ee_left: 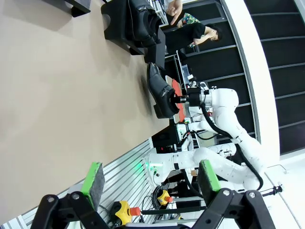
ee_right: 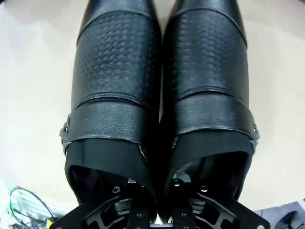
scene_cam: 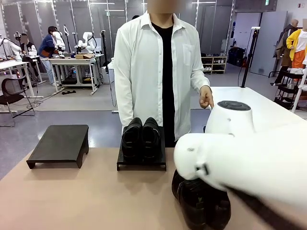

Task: Place the shoes on the stand as instructed by the person.
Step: Pick up another pair of Shoes and place it on the Shoes Stand indicated by the person.

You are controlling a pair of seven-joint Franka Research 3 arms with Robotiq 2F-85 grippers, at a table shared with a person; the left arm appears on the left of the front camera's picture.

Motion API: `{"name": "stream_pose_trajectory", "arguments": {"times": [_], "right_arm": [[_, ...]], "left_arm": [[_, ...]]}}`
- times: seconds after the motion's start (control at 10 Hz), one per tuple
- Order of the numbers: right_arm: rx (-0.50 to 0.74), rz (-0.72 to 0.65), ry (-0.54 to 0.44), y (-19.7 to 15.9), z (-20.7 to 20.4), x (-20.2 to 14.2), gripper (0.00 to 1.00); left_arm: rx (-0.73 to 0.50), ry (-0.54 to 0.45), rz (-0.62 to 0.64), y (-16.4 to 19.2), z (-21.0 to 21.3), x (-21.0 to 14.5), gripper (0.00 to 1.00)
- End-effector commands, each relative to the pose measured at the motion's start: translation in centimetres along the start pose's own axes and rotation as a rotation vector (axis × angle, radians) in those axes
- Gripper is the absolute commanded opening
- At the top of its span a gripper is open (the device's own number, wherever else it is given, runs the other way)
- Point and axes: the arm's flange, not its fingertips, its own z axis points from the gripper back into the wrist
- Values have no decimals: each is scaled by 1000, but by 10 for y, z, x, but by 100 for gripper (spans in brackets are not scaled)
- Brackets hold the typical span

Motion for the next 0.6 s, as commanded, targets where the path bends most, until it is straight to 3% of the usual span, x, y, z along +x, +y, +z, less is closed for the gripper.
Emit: {"name": "stream_pose_trajectory", "arguments": {"times": [0.0,0.3,0.5], "right_arm": [[63,28,-27,-3,54,6,0],[95,45,-43,-11,74,5,0],[93,72,-28,-17,65,12,0]], "left_arm": [[-17,-8,-17,-2,2,3,100],[-17,-8,-17,-2,2,3,100],[-17,-8,-17,-2,2,3,100]]}}
